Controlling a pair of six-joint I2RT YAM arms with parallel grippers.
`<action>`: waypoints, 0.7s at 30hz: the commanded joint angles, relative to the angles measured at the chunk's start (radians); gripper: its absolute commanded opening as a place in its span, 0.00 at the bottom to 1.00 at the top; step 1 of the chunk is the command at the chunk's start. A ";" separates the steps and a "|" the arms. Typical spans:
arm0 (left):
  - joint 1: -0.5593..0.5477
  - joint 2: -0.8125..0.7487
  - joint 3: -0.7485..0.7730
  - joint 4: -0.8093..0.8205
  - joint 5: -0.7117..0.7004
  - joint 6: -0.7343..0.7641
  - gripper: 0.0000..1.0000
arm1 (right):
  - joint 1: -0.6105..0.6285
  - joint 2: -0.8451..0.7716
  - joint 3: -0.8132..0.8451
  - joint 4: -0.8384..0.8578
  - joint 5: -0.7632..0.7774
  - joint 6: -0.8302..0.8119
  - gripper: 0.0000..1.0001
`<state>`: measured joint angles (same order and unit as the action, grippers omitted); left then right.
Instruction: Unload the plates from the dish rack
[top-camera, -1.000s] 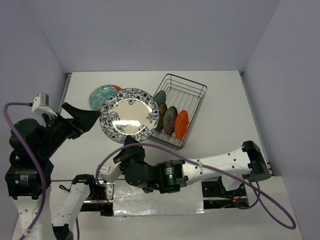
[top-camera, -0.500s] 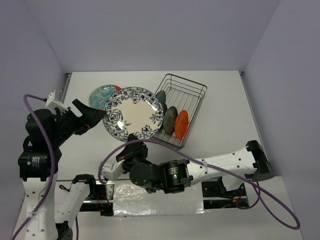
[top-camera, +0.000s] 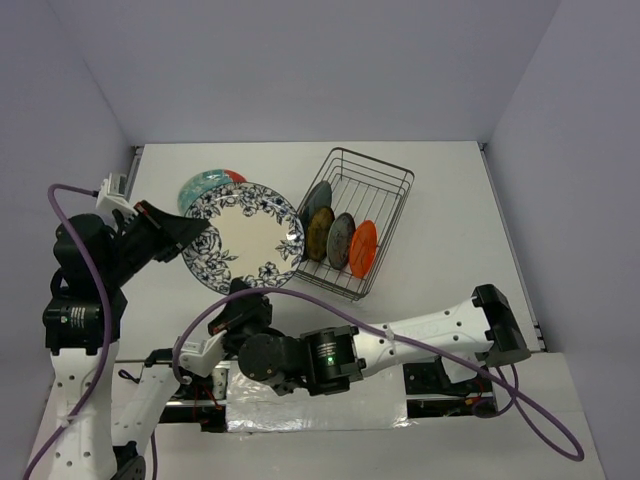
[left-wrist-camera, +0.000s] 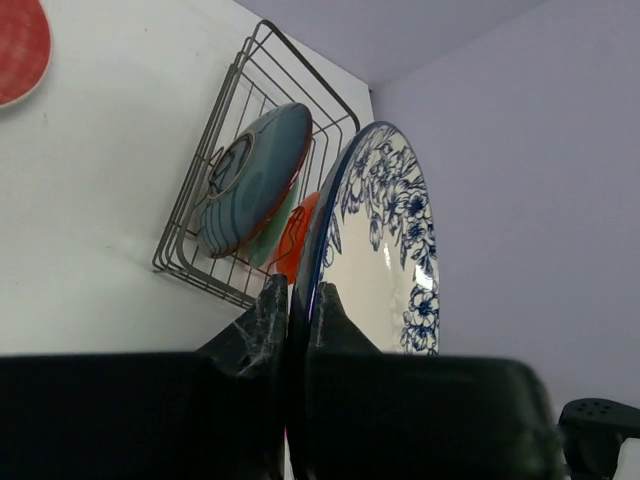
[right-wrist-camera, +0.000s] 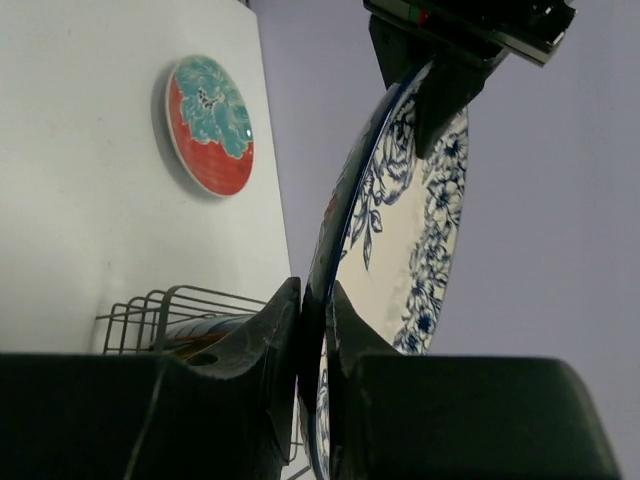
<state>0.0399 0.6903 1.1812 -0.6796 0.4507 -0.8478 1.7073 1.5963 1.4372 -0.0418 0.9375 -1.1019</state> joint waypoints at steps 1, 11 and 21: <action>-0.005 0.005 0.000 -0.017 -0.012 0.065 0.00 | -0.001 -0.018 0.069 0.198 0.038 -0.111 0.08; -0.005 -0.014 -0.023 0.098 -0.240 -0.092 0.00 | -0.032 -0.304 -0.079 0.189 0.056 0.151 0.91; 0.106 0.287 -0.005 0.289 -0.391 -0.154 0.00 | -0.026 -0.703 -0.138 -0.217 0.018 0.800 1.00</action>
<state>0.0959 0.9325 1.1625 -0.6289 0.1257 -0.9466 1.6775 0.9649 1.2854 -0.1204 0.9657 -0.6056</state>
